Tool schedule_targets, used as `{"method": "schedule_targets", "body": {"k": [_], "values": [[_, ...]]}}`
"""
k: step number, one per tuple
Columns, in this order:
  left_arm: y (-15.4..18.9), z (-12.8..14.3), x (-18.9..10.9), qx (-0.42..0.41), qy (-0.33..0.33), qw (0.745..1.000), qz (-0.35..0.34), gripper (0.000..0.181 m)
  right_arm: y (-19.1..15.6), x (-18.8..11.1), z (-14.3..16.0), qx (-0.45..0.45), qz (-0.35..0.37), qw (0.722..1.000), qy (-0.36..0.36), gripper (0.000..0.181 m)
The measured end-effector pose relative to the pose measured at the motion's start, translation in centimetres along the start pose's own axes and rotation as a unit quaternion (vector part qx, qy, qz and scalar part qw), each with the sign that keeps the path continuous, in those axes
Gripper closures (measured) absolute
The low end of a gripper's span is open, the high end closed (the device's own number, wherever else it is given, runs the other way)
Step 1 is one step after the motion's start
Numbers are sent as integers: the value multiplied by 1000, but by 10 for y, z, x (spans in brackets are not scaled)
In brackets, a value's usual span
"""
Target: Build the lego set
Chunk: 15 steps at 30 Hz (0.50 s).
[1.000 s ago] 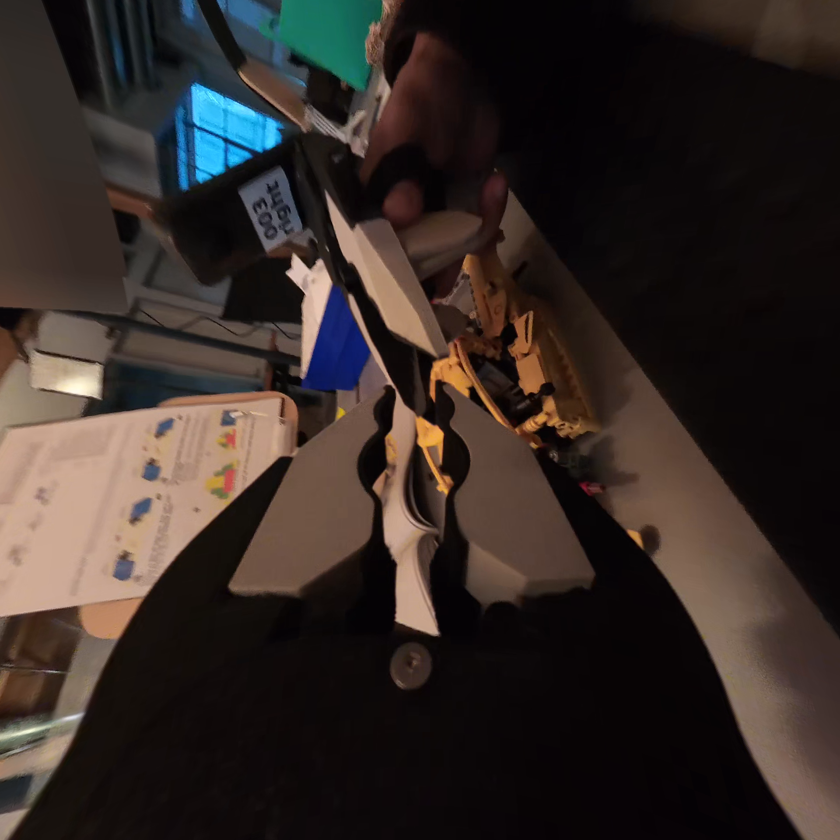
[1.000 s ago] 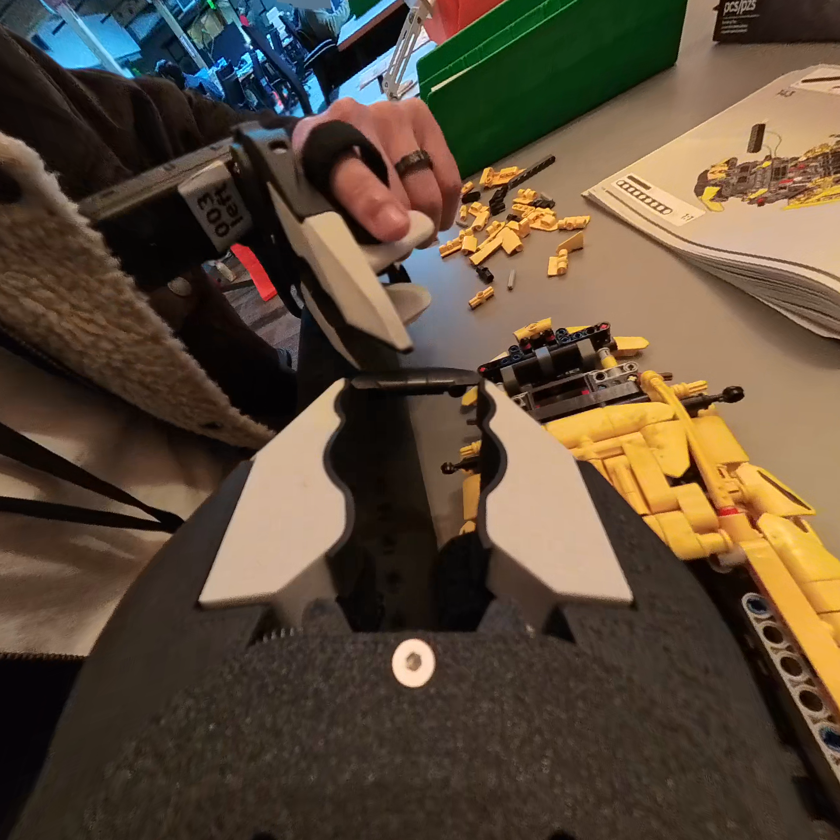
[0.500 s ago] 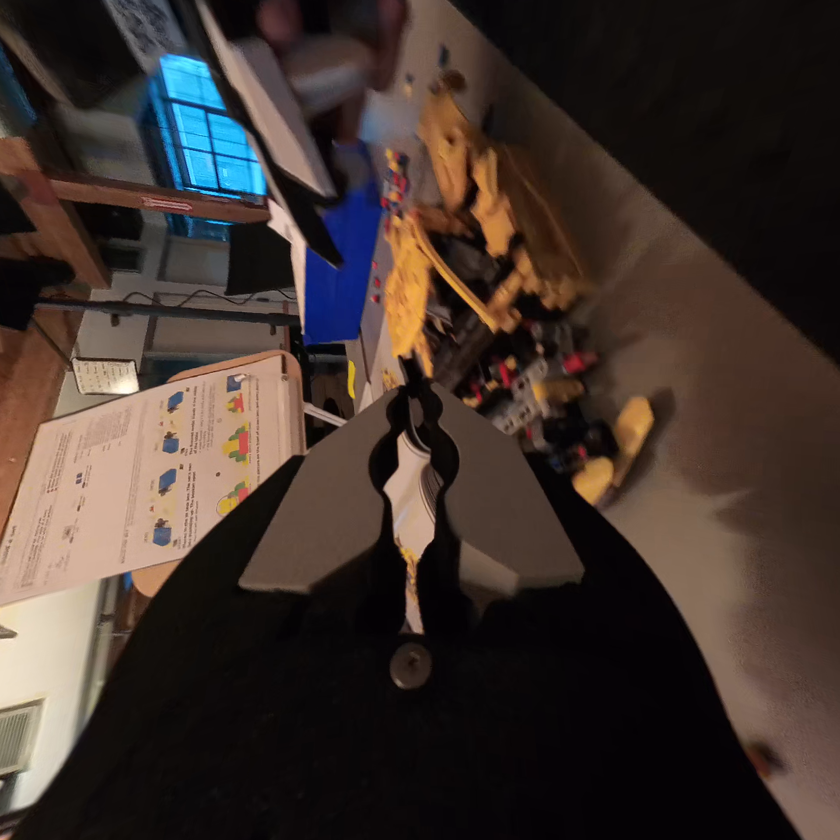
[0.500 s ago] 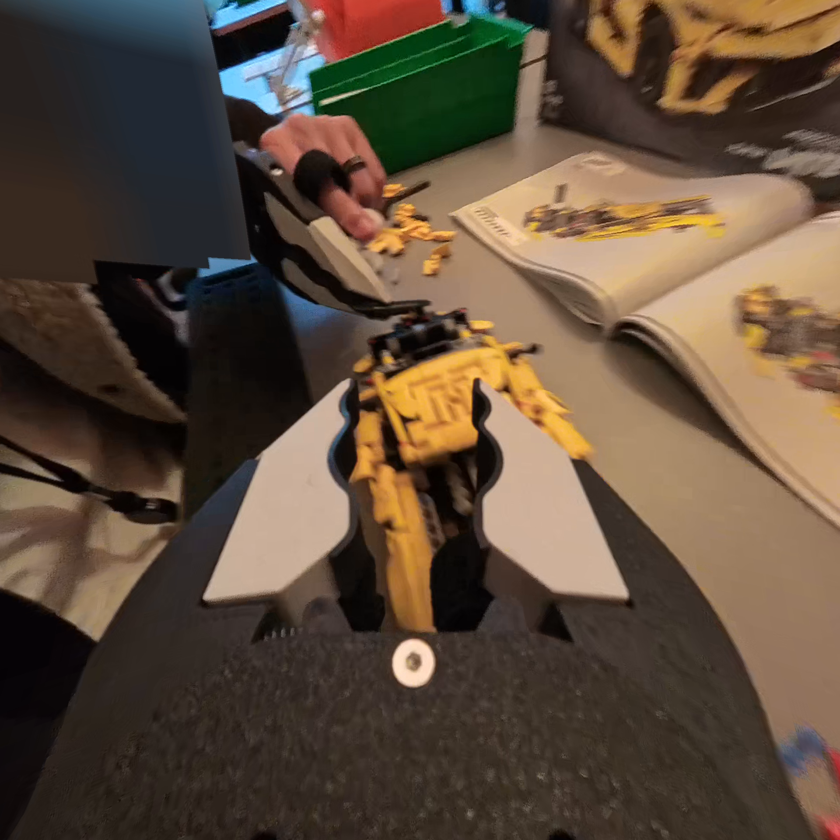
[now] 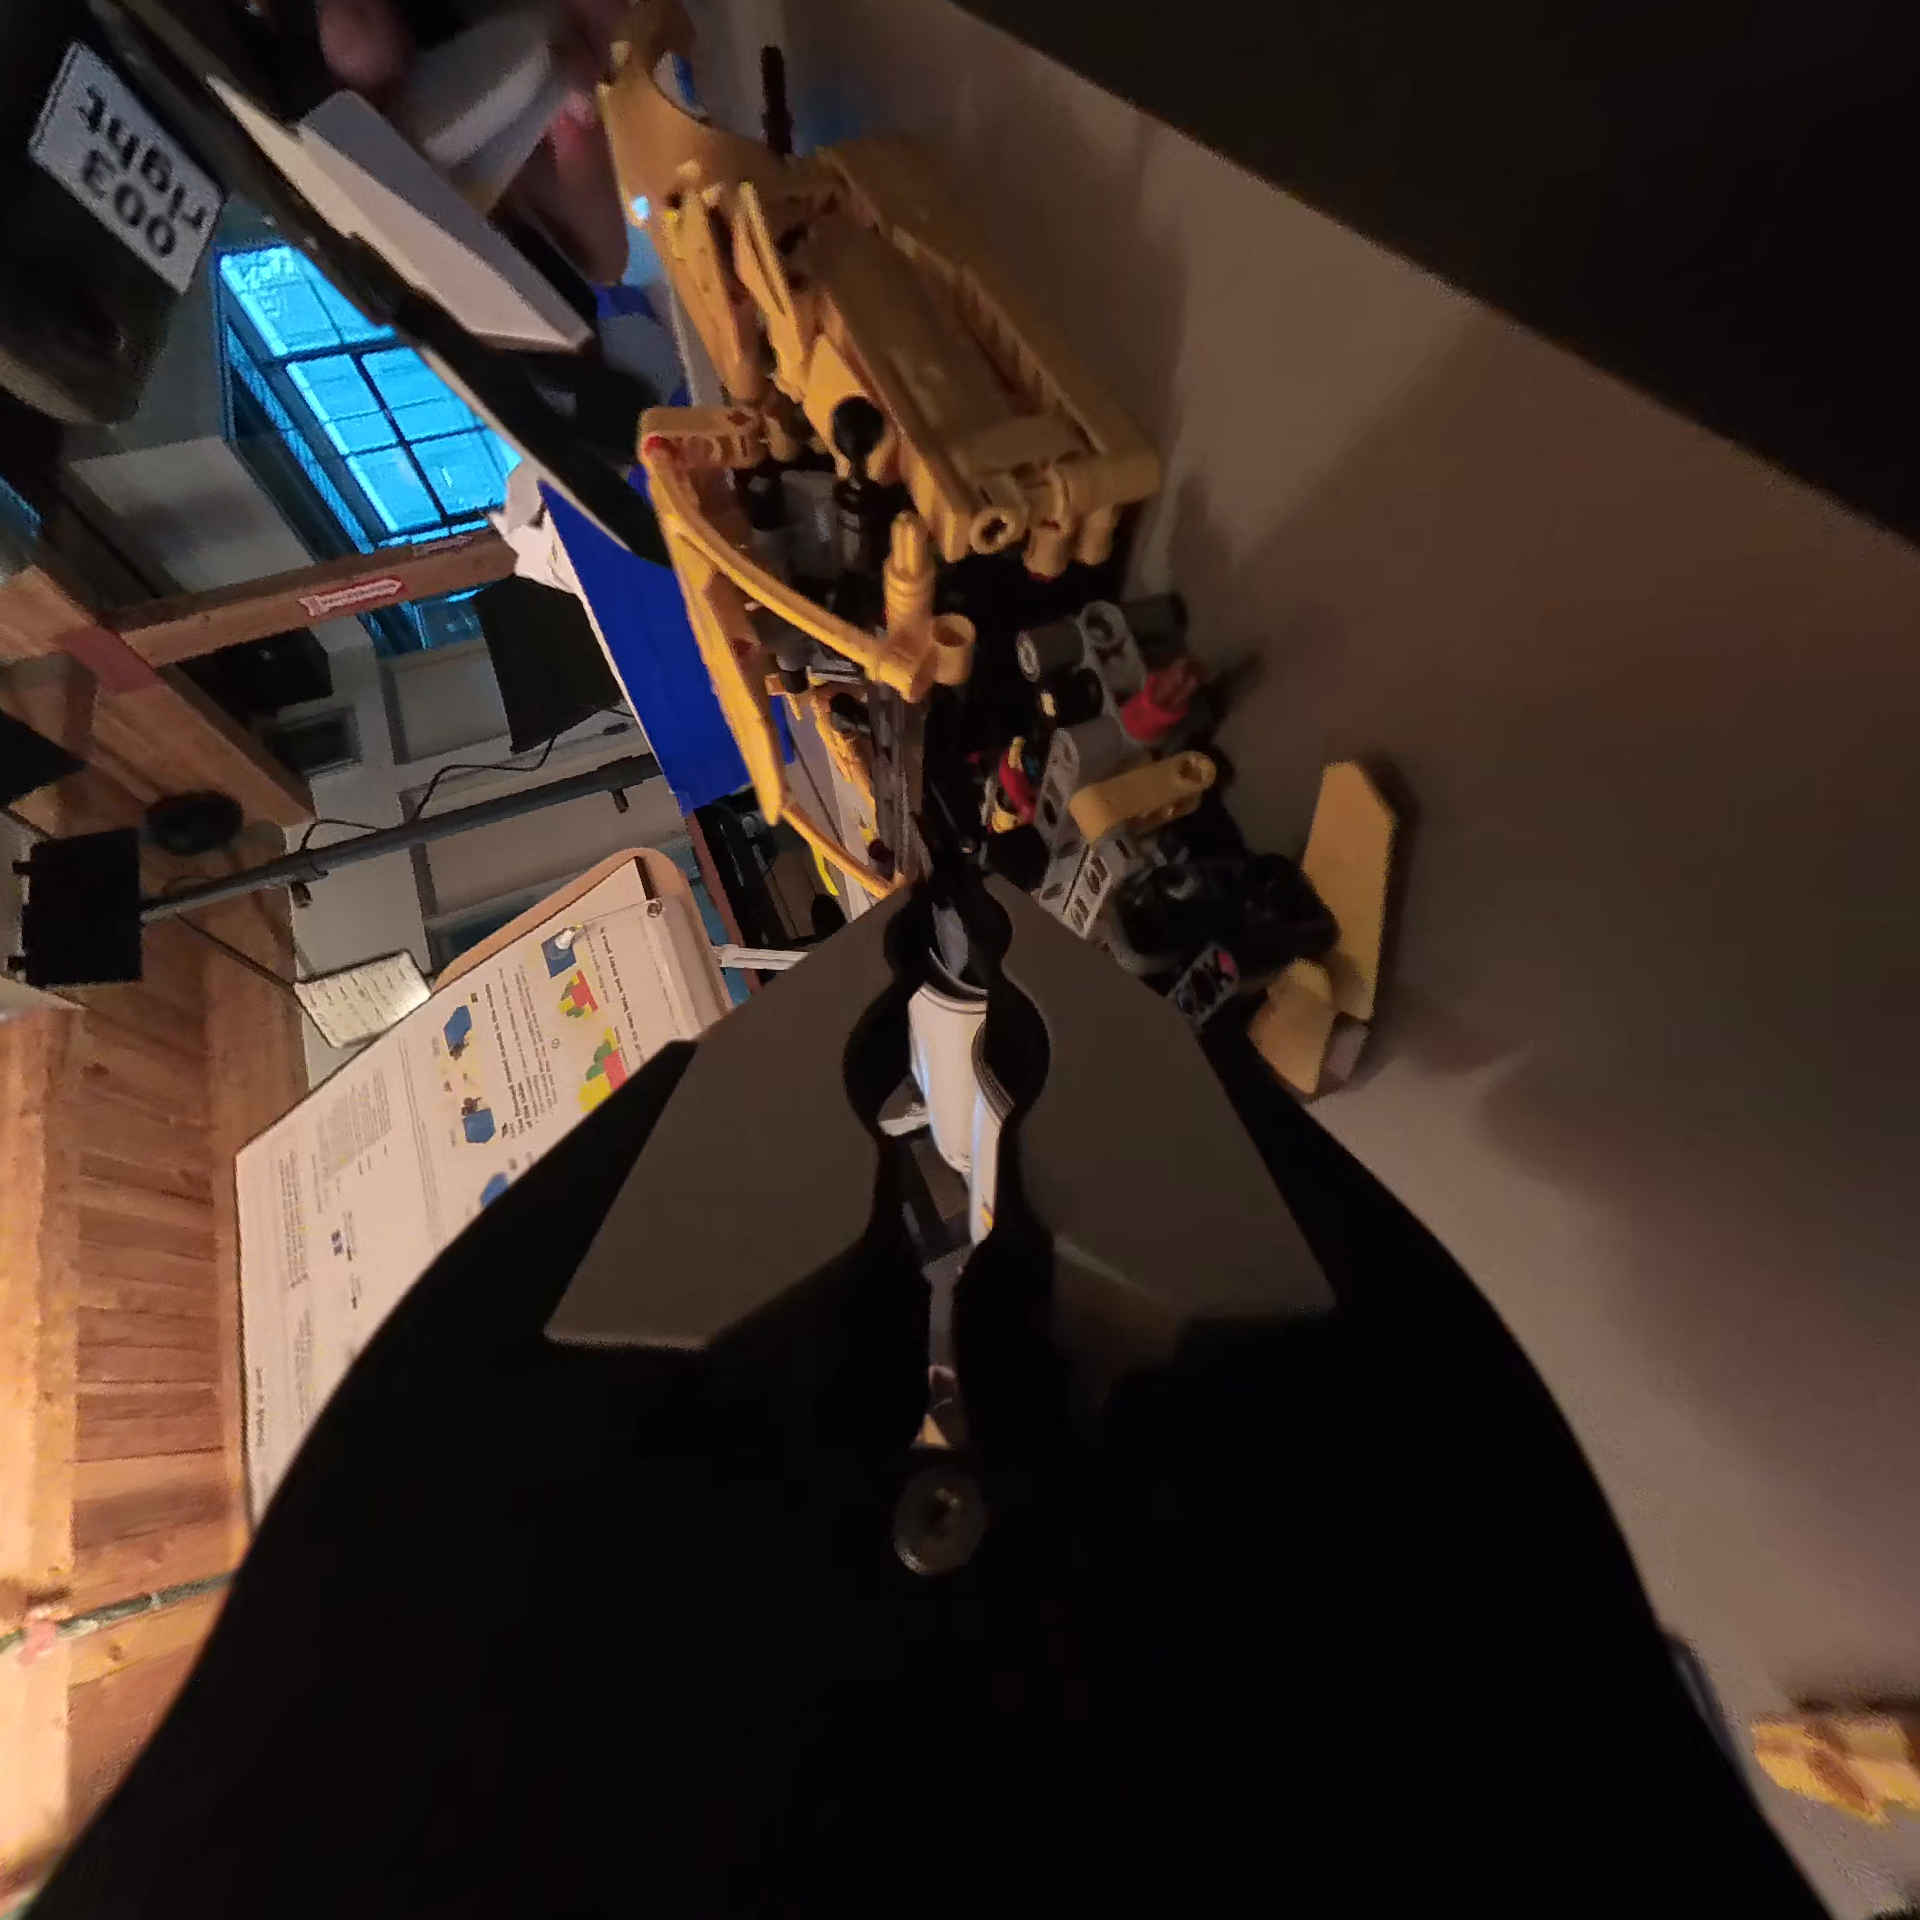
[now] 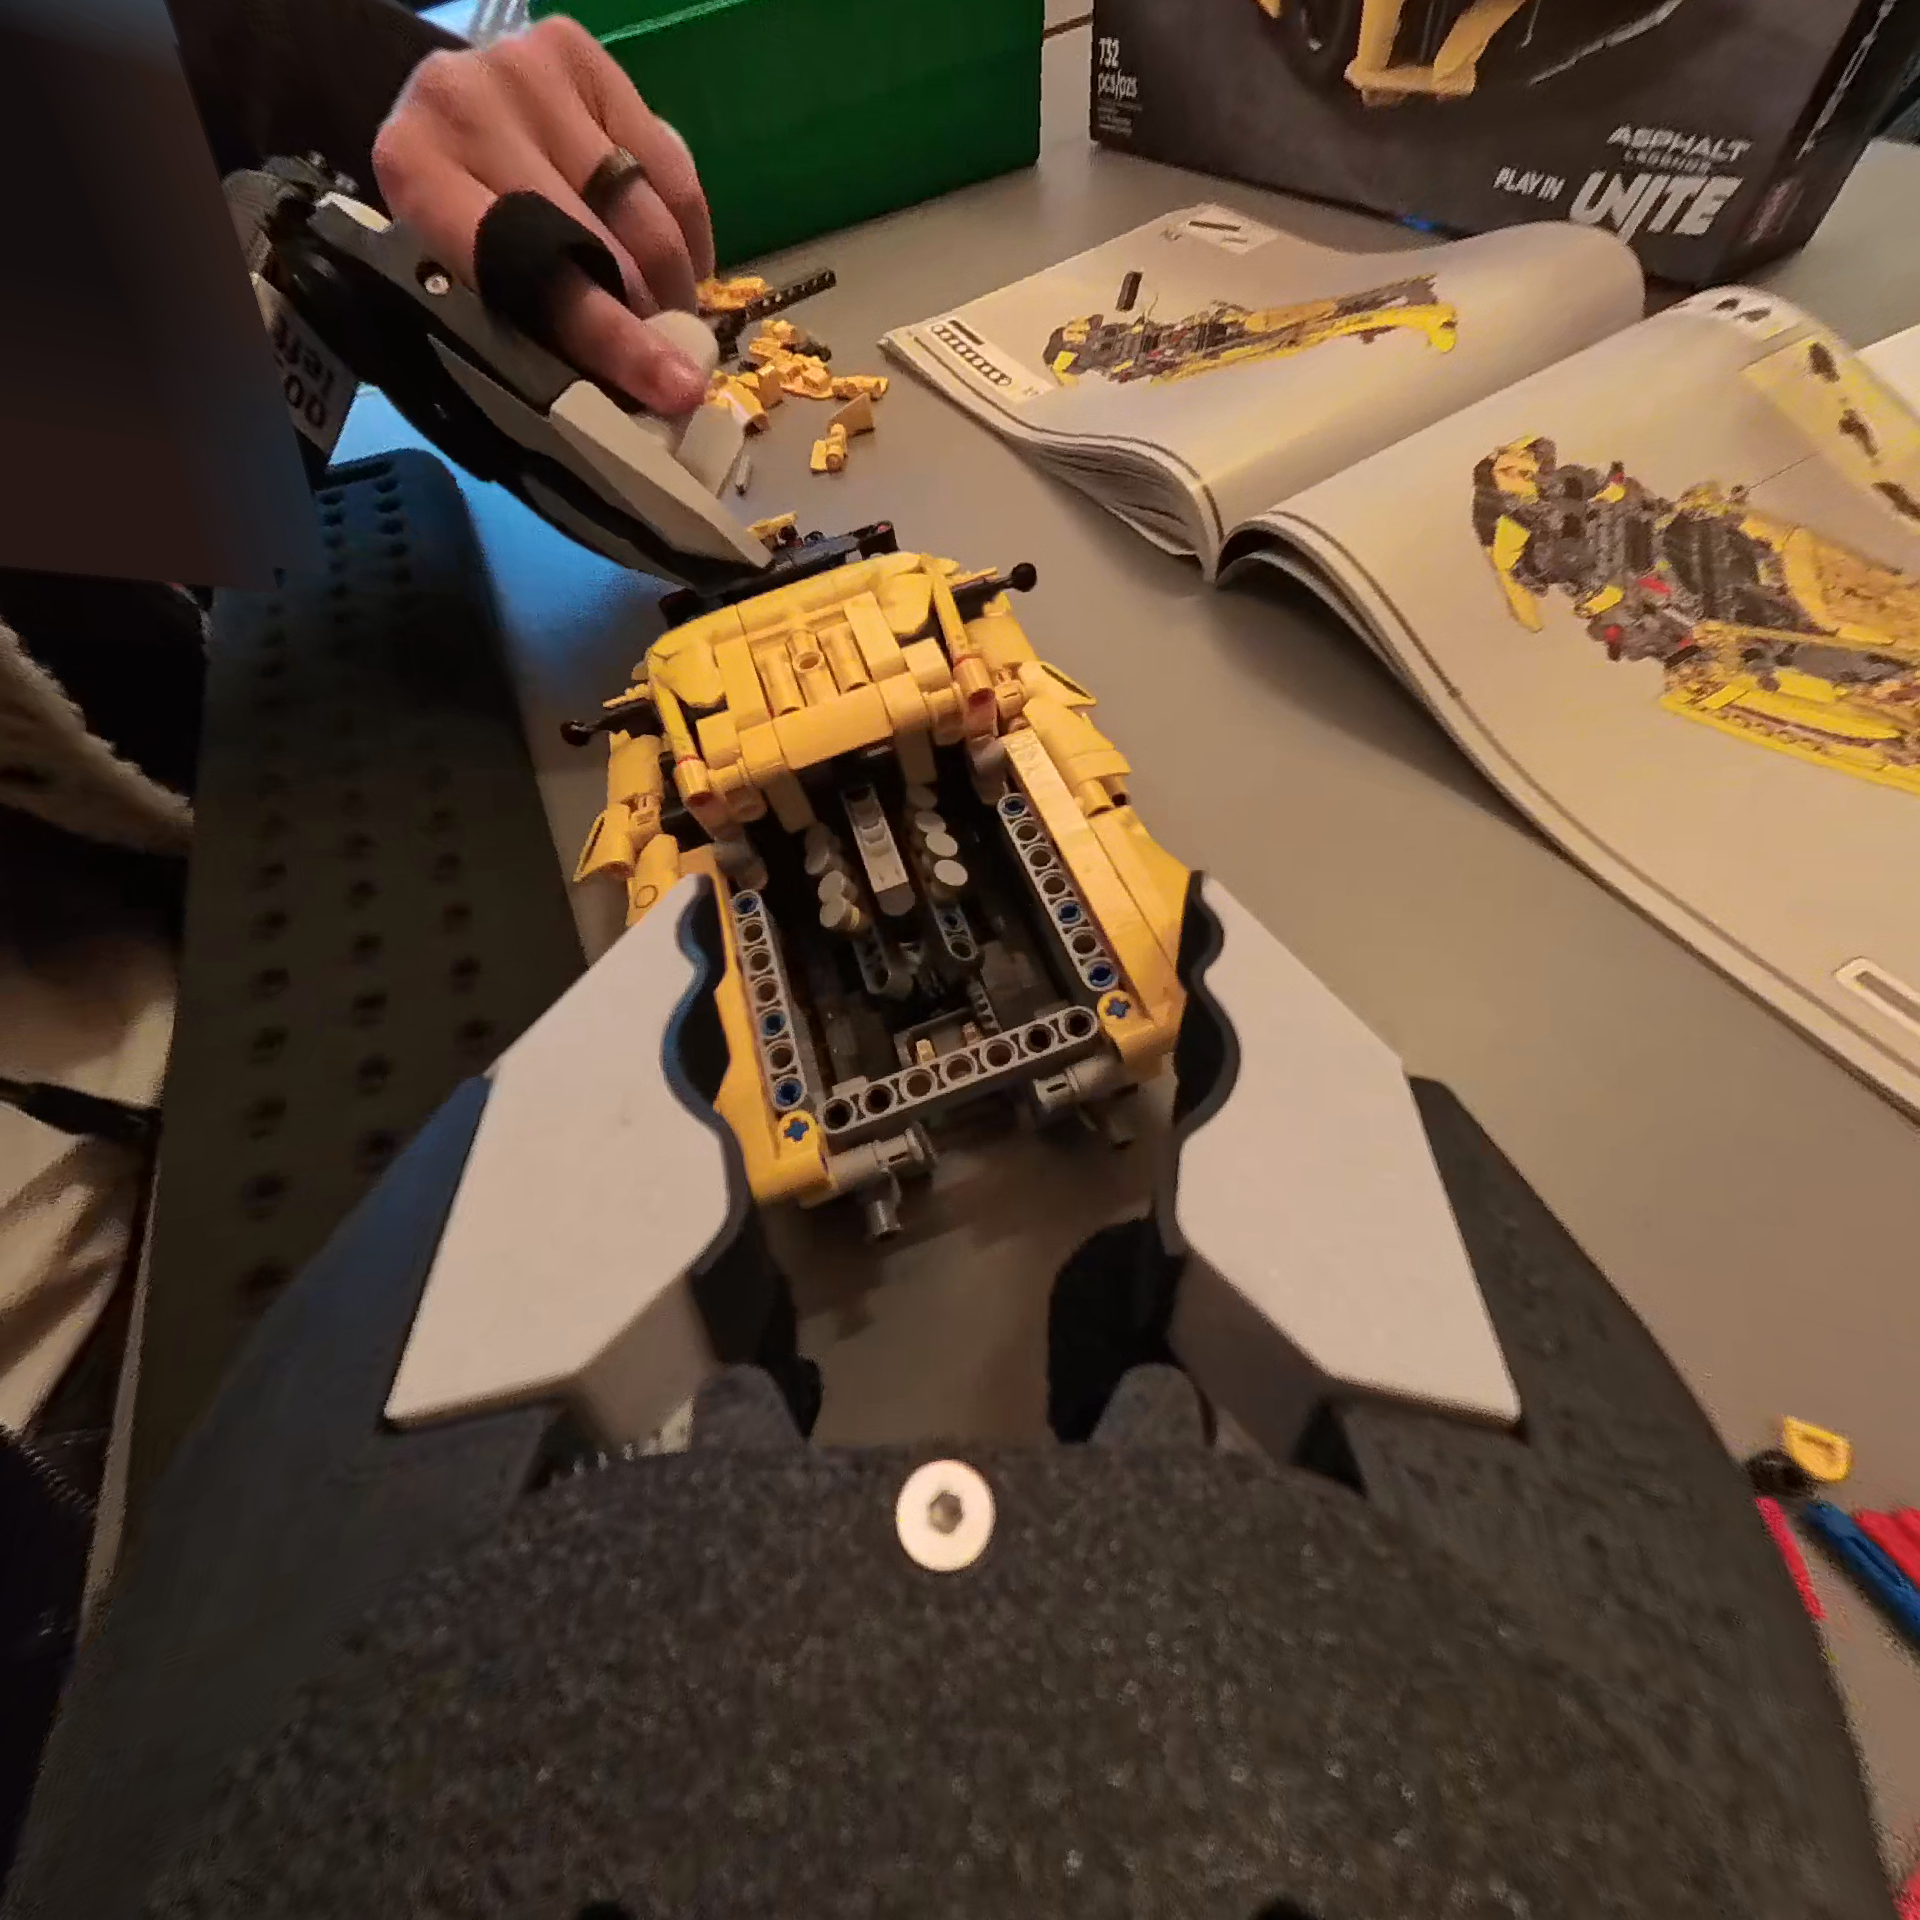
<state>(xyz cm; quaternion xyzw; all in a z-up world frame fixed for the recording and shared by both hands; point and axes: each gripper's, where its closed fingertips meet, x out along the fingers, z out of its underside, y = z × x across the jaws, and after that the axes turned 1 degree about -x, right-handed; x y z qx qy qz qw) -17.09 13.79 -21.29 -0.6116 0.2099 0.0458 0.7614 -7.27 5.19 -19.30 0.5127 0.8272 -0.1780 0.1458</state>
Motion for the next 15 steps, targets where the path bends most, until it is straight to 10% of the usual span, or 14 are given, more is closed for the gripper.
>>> {"method": "schedule_targets", "body": {"k": [15], "values": [[1,0,1,55,1,998,7,176,6,0,5,7,8,1000,-13,100]]}}
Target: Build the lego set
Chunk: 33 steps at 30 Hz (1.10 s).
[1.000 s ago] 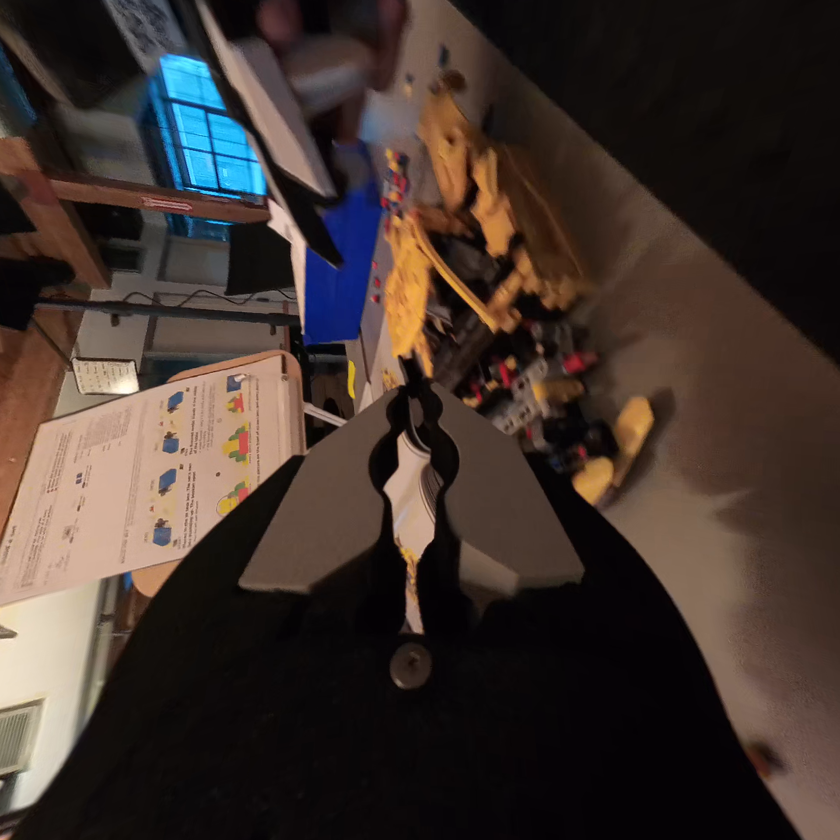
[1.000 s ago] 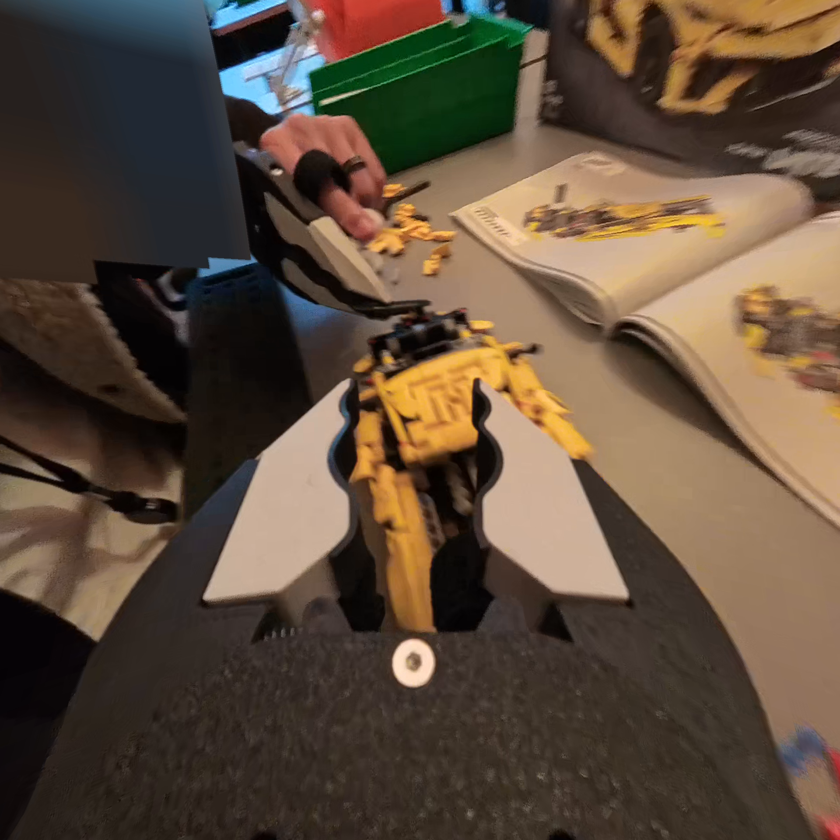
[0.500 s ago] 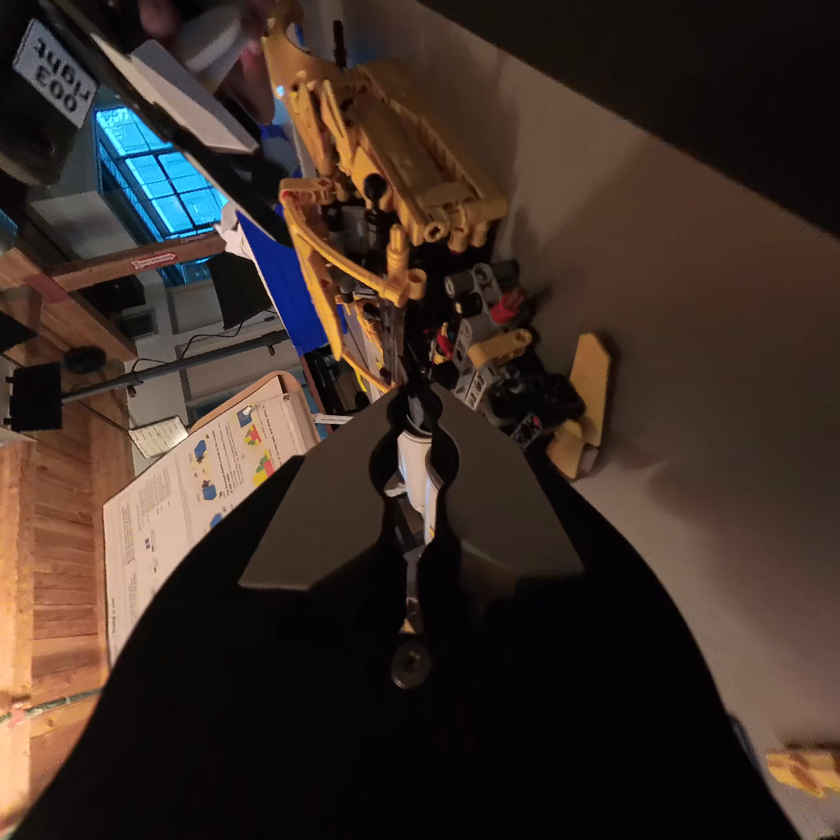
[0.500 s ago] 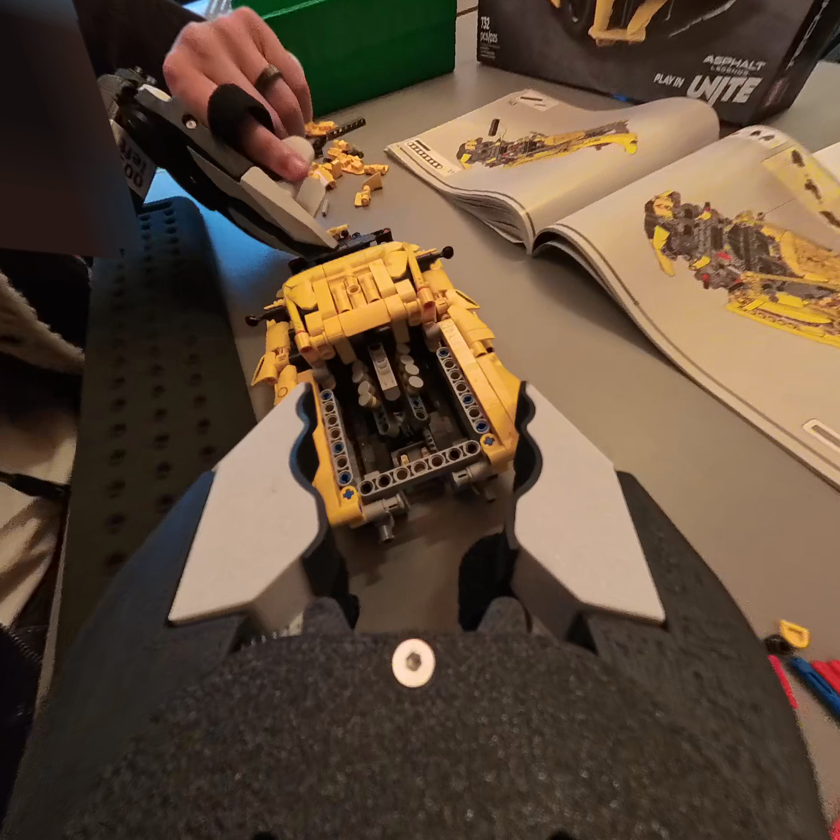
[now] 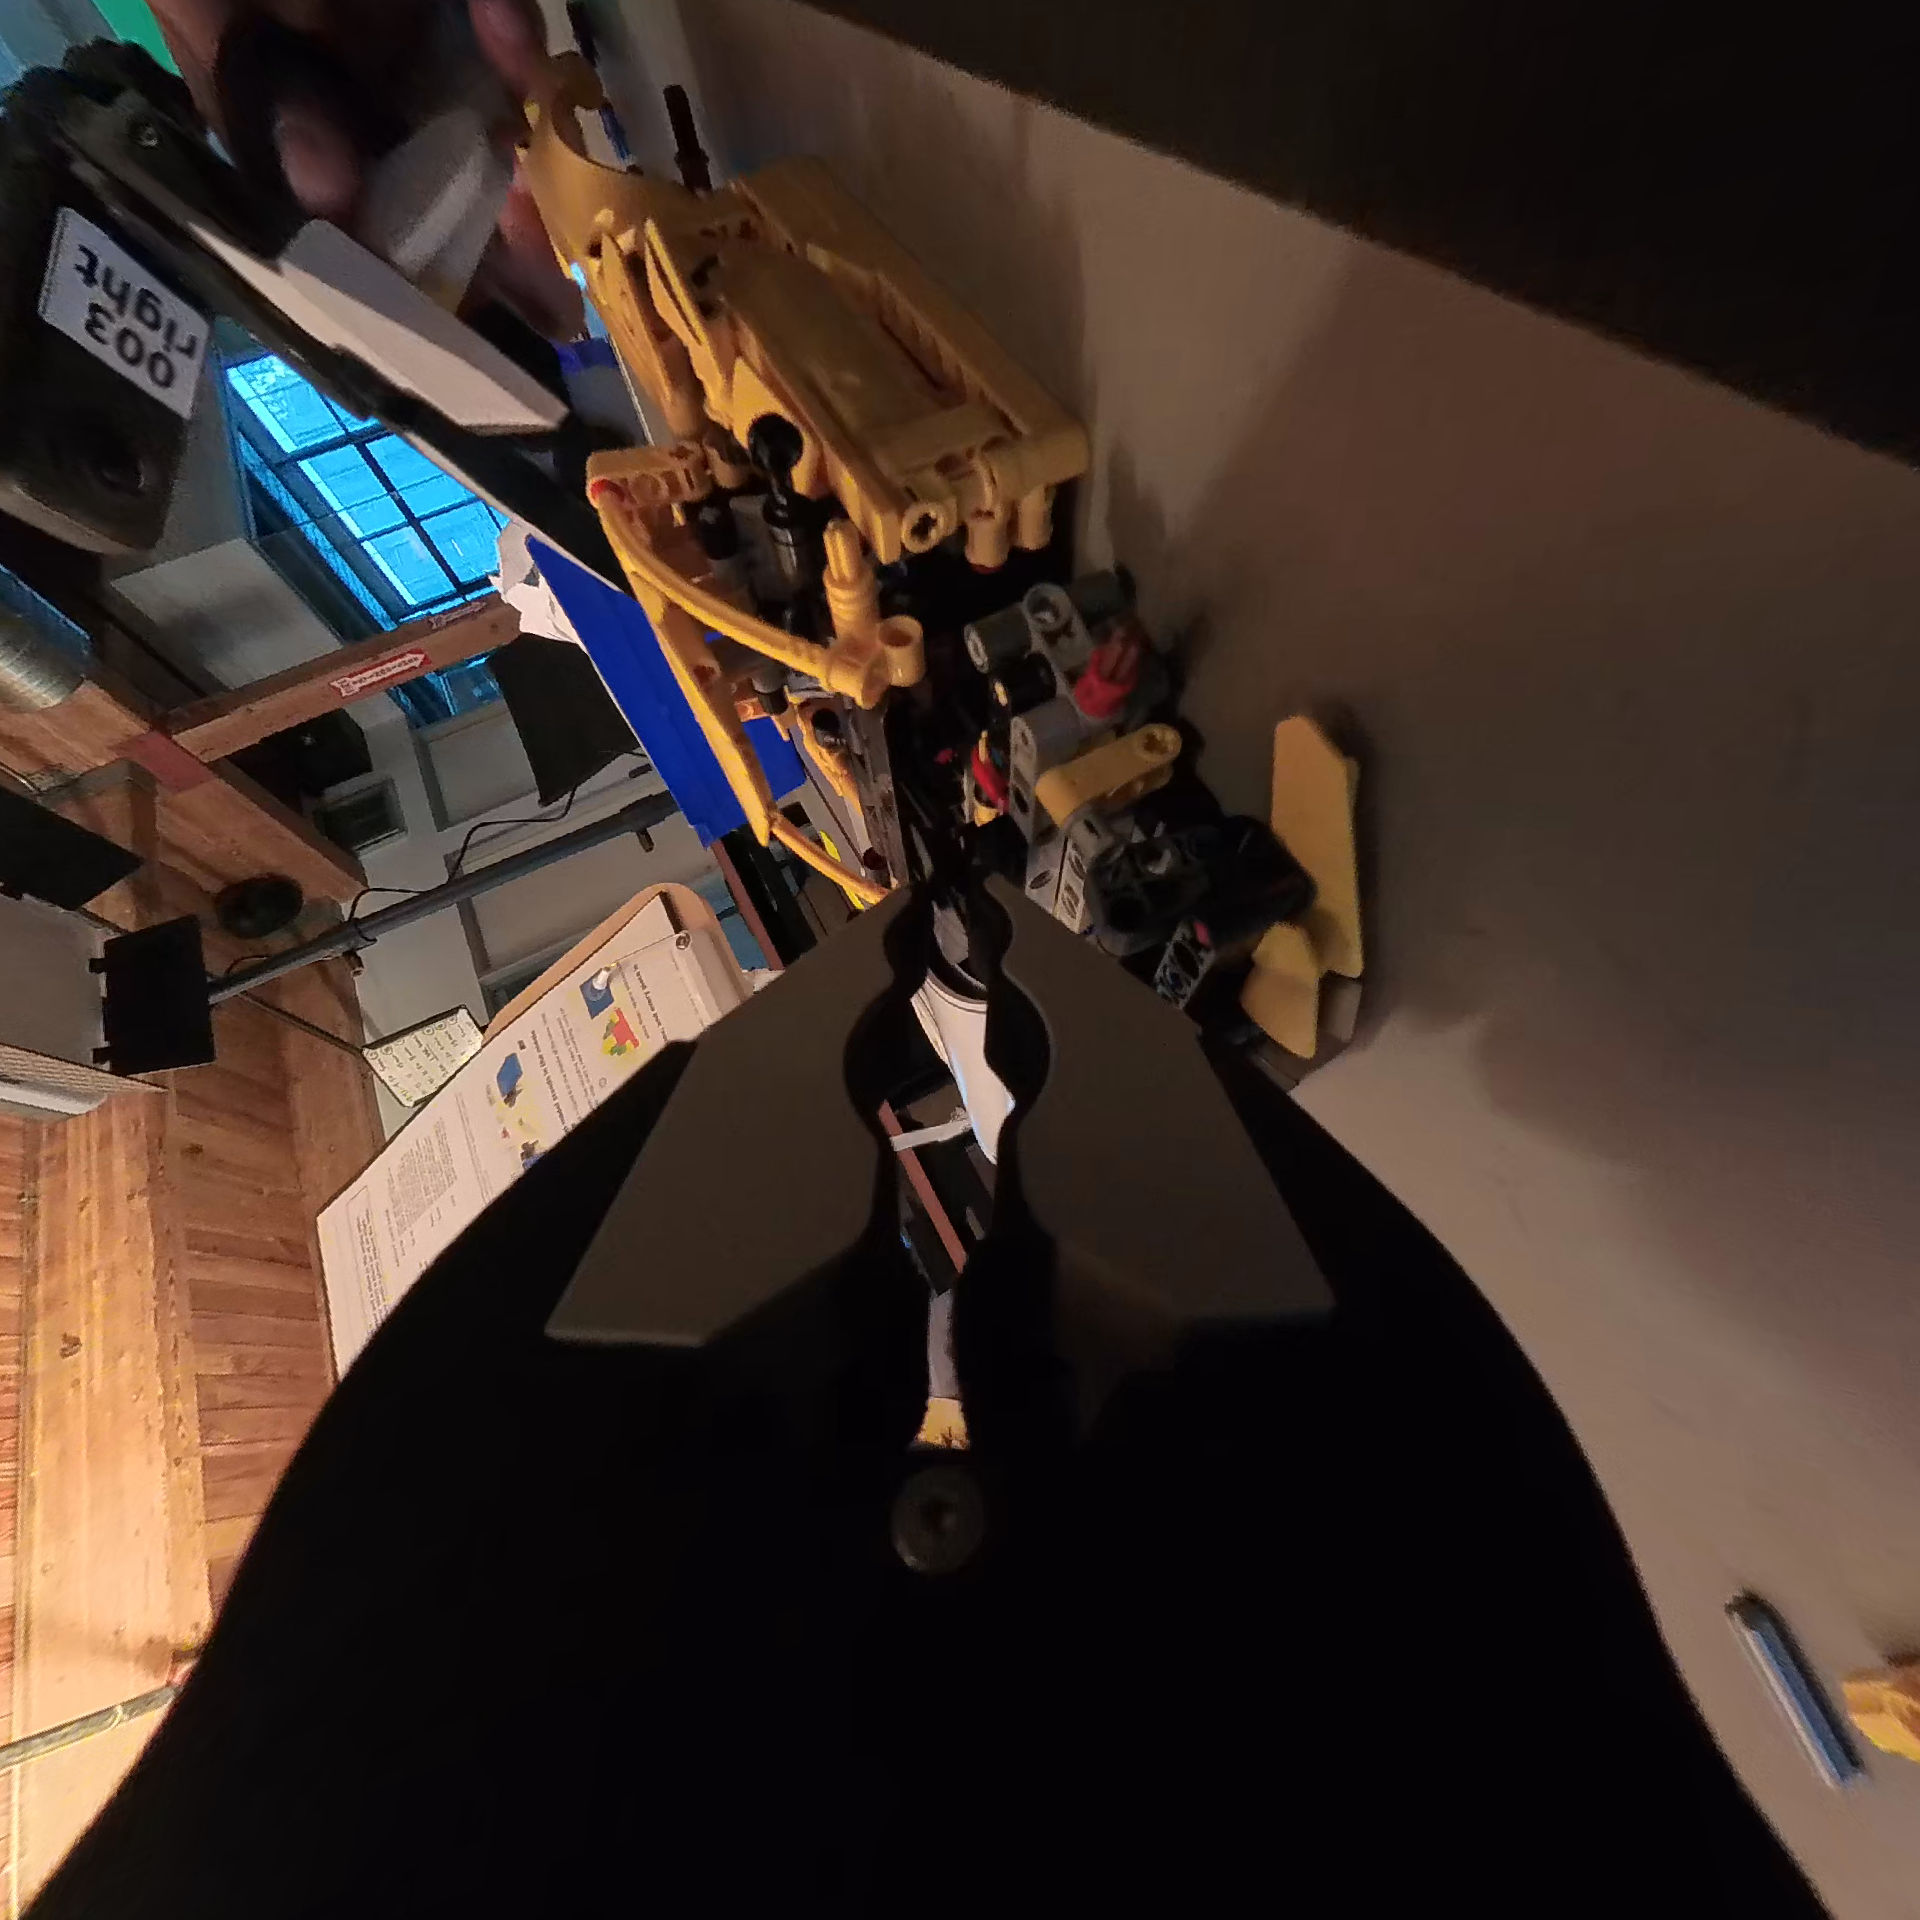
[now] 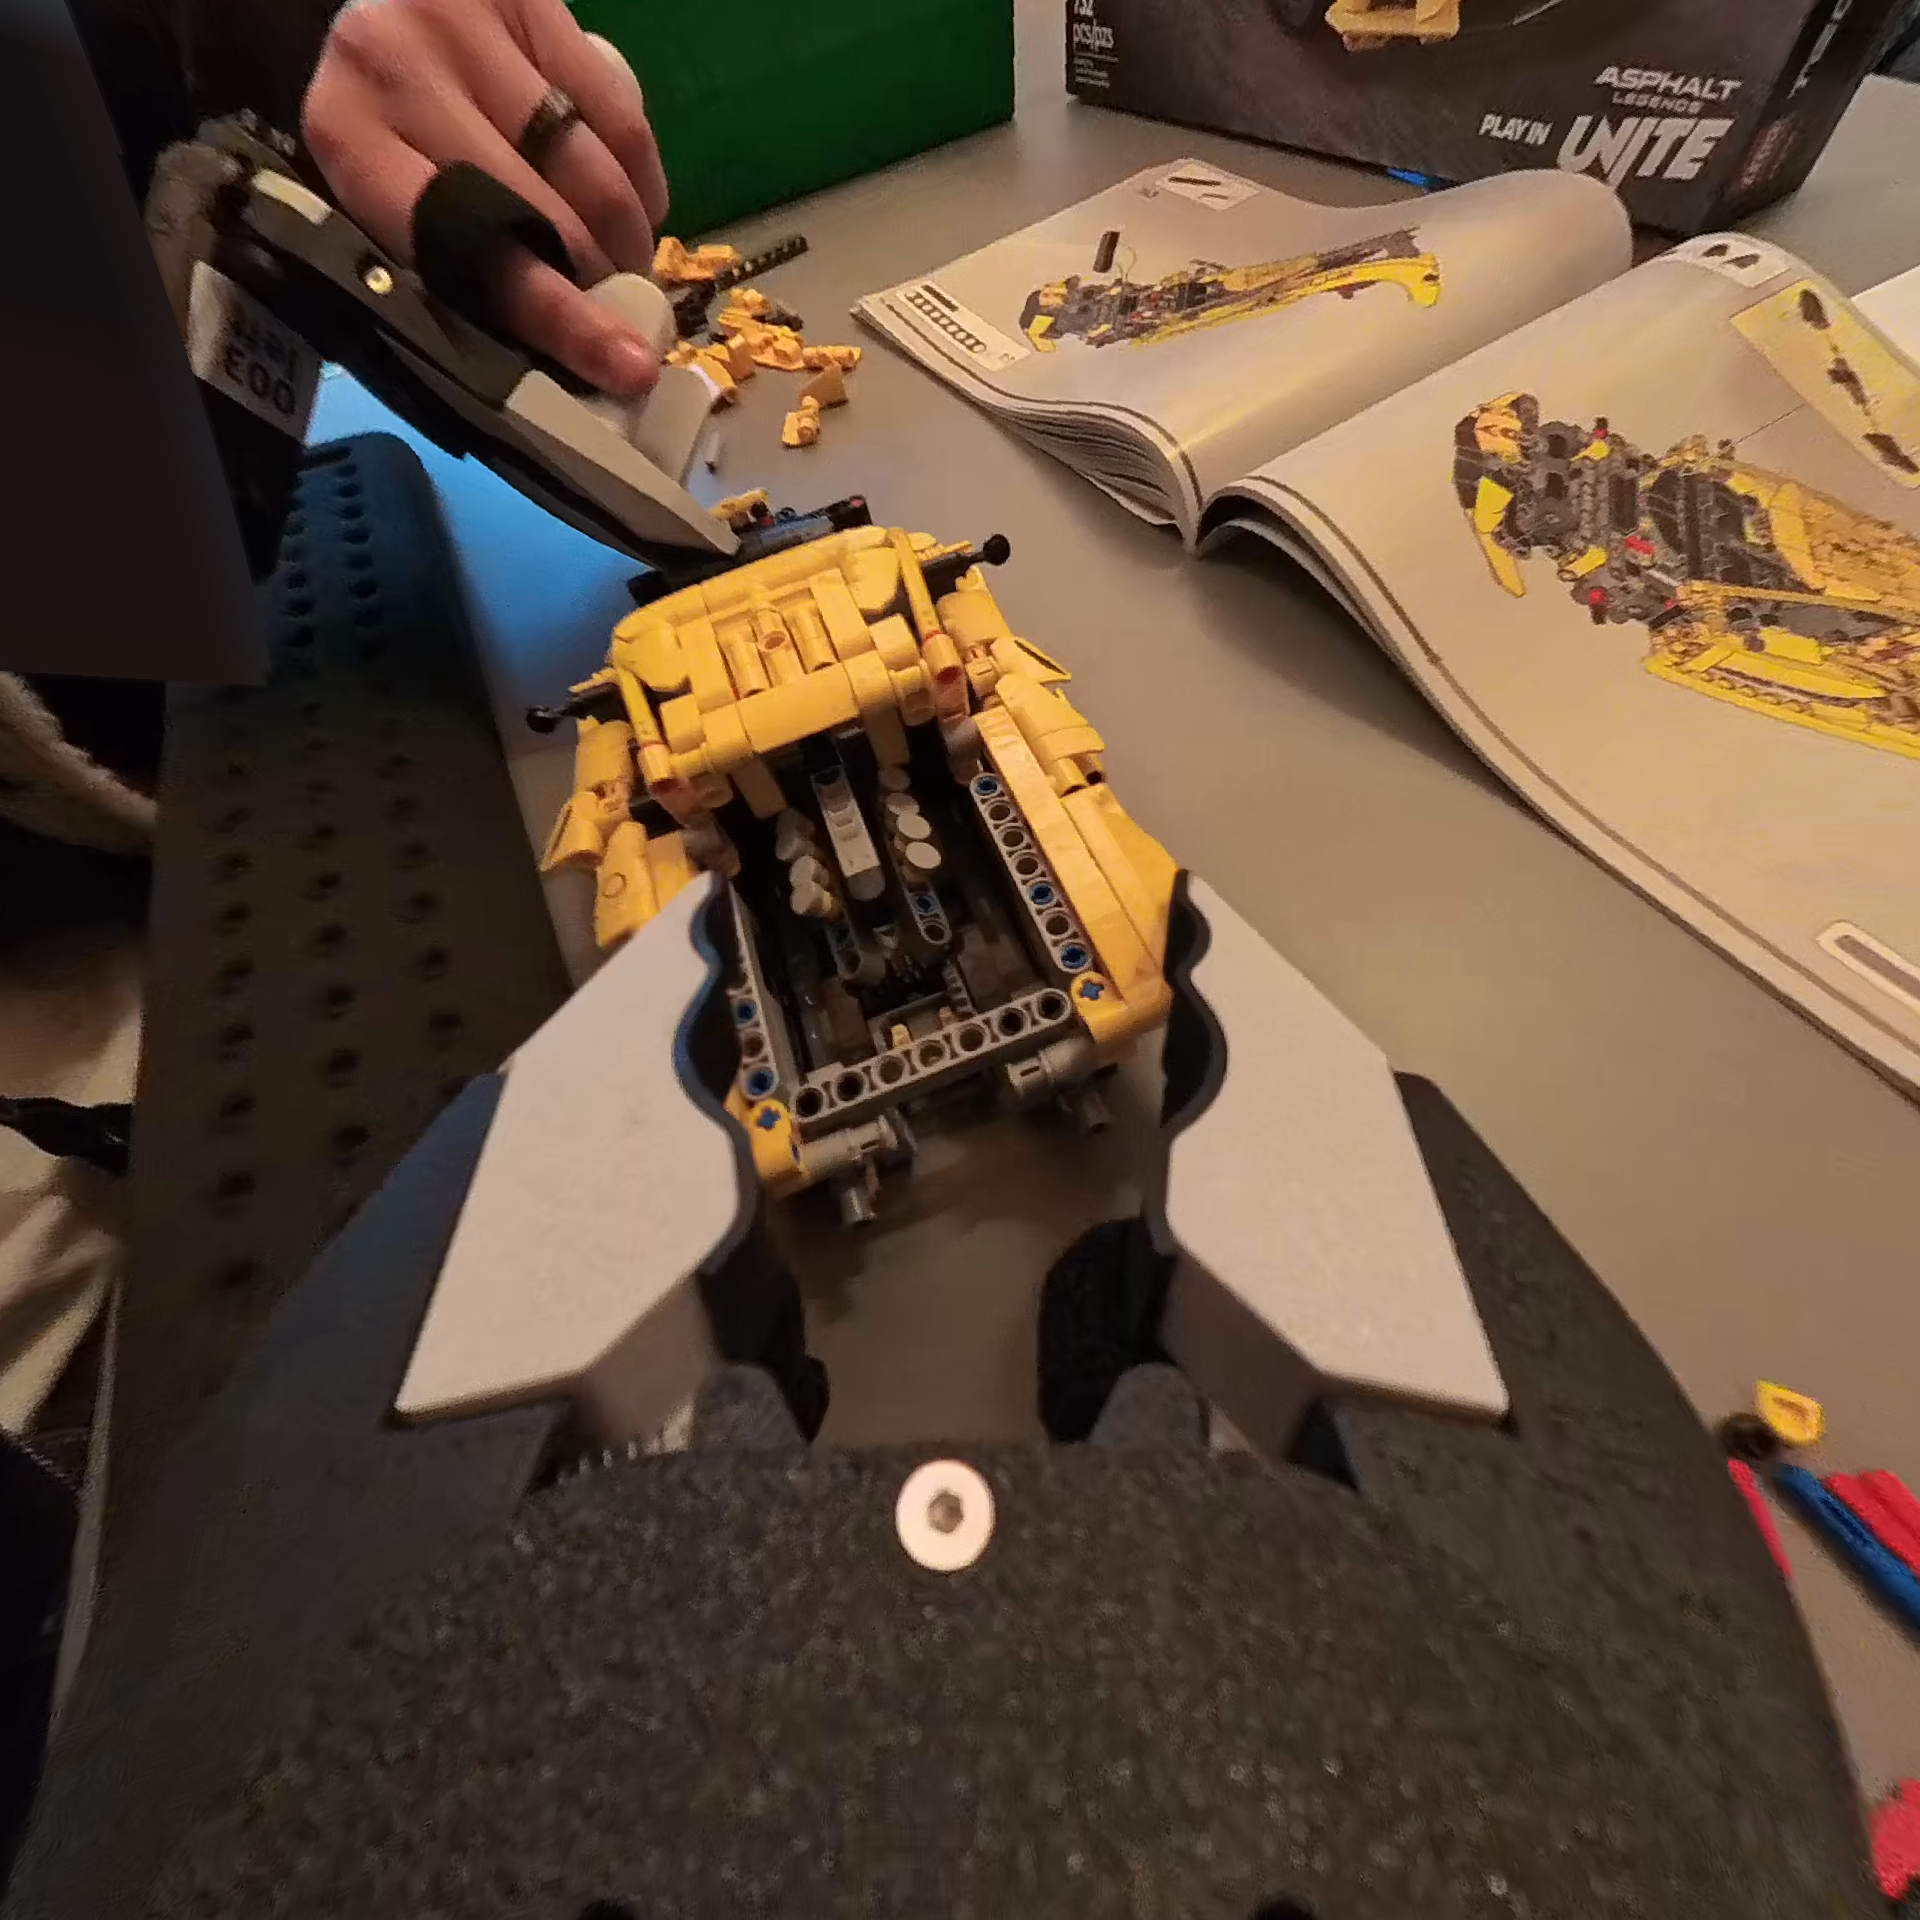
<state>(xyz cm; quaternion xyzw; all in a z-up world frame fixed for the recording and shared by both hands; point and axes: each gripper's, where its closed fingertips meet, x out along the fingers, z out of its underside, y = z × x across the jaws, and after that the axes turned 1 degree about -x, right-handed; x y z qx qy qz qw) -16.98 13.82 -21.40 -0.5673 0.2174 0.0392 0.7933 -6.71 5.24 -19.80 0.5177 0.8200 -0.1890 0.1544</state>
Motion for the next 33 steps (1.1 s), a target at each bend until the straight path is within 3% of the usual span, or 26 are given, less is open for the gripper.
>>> {"method": "schedule_targets", "body": {"k": [5,8,22,28,33], "values": [[-1,-1,0,5,-2,1000,-1,176,6,-3,4,7,8,1000,-2,105],[-1,-1,1,3,-13,1000,3,176,14,-12,5,21,23,999,-2,120],[-2,-1,1,-35,-14,999,24,176,22,-14,12,41,51,998,-3,125],[-3,-1,2,-23,-19,999,17,175,9,-34,29,105,10,993,-50,134],[-3,-1,3,-14,-18,1000,19,176,-16,-32,26,127,-52,990,-38,149]]}}
